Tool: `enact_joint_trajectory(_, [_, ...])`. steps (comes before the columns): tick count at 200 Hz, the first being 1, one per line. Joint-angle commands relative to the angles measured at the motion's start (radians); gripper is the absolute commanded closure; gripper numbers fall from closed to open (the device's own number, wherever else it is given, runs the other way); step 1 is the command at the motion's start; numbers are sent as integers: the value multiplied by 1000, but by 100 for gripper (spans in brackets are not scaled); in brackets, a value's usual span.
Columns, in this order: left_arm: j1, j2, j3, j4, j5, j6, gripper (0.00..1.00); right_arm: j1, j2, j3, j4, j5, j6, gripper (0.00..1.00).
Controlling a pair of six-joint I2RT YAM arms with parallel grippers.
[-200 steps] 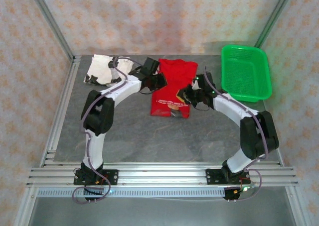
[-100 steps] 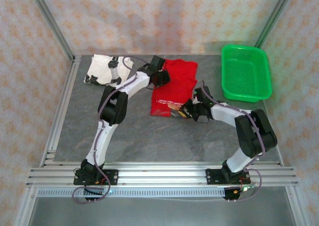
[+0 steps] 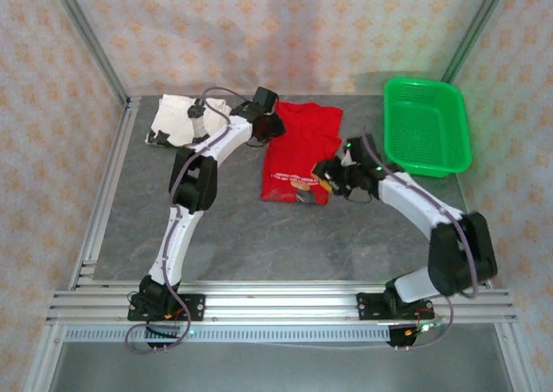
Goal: Fold and stack the t-shirts
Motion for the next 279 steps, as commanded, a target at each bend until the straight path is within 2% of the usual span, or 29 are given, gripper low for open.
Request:
enact_joint_trajectory(1, [41, -318, -46, -19, -57, 64, 53, -89, -157, 84, -273, 39, -115, 35])
enact_joint_trajectory(9, [50, -397, -96, -13, -52, 78, 44, -135, -195, 108, -356, 35, -161, 27])
enact_joint_trajectory(25, [73, -585, -216, -23, -50, 90, 33, -218, -272, 156, -518, 32, -271, 18])
enact_joint_trajectory(39, [91, -732, -348, -21, -34, 87, 25, -282, -301, 174, -622, -14, -345, 16])
enact_joint_trajectory(57, [96, -889, -497, -79, -34, 87, 21, -324, -315, 151, -664, -86, -365, 15])
enact_joint_trajectory(78, [90, -1030, -710, -82, 31, 43, 20, -326, -344, 34, -534, -213, -294, 15])
enact_joint_trajectory(92, [72, -1092, -865, -34, 90, 2, 21, -326, -360, -79, -349, -316, -195, 16])
enact_joint_trajectory(105, [26, -1124, -998, 39, 115, -43, 24, -325, -357, -185, -180, -356, -101, 19])
enact_joint_trajectory(120, [-38, -1111, -1114, 142, 145, -103, 27, -308, -313, -274, -44, -381, -40, 25])
enact_joint_trajectory(138, [-95, -1051, -1196, 252, 166, -164, 31, -249, -239, -306, 12, -359, -50, 27])
enact_joint_trajectory(162, [-108, -963, -1274, 394, 186, -242, 36, -190, -126, -344, 152, -333, -4, 32])
enact_joint_trajectory(204, [-115, -843, -1296, 489, 186, -280, 38, -144, 65, -334, 252, -285, 4, 37])
enact_joint_trajectory(279, [-122, -639, -1227, 568, 143, -326, 43, -135, 268, -283, 407, -275, 57, 42])
